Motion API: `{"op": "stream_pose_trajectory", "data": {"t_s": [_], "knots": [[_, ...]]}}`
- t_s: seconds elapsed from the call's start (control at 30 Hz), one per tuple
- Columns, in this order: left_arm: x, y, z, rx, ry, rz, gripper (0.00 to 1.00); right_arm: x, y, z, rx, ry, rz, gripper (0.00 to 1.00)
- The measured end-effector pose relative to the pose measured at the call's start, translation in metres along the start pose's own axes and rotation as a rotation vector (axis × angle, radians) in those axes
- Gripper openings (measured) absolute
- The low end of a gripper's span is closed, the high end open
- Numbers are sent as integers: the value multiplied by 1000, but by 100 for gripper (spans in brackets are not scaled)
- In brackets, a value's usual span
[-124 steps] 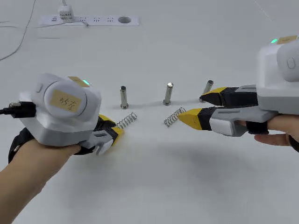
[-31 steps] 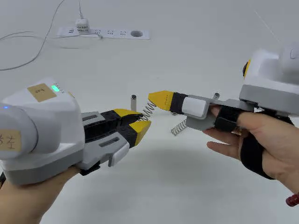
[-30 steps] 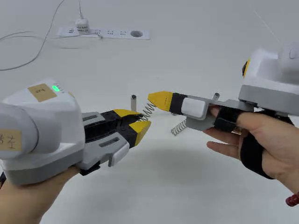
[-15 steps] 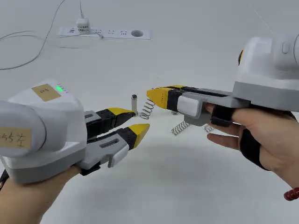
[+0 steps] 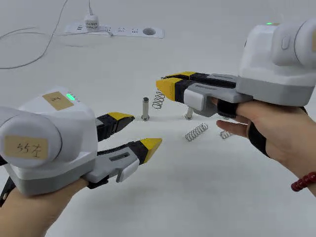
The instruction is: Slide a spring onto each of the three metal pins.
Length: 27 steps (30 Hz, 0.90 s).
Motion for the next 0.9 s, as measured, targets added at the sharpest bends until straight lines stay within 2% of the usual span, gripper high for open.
{"op": "stream_pose_trajectory", "data": {"t_s": [0.33,0.53,0.73,0.9], "knots": [[2,-4,5,1,-10,-17,53,18,17,-4,36,22,39,11],[4,-3,9,-2,-24,-12,61,29,24,-3,-12,18,63,11],[5,-4,11,24,-28,-15,66,38,24,-3,-50,14,61,11],[5,-5,13,19,-33,-22,69,42,24,1,-75,-2,64,11]]}}
Point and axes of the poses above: the centre of the closed fingertips' face, and the gripper's own axes: x roughly forward along the fingers, y roughly to its right, z roughly out of its underside, the point moved 1 cm from there along -x, roughly backward along the fingers, and after that the axes turned 7 degrees about -y, right-handed, at the moved point
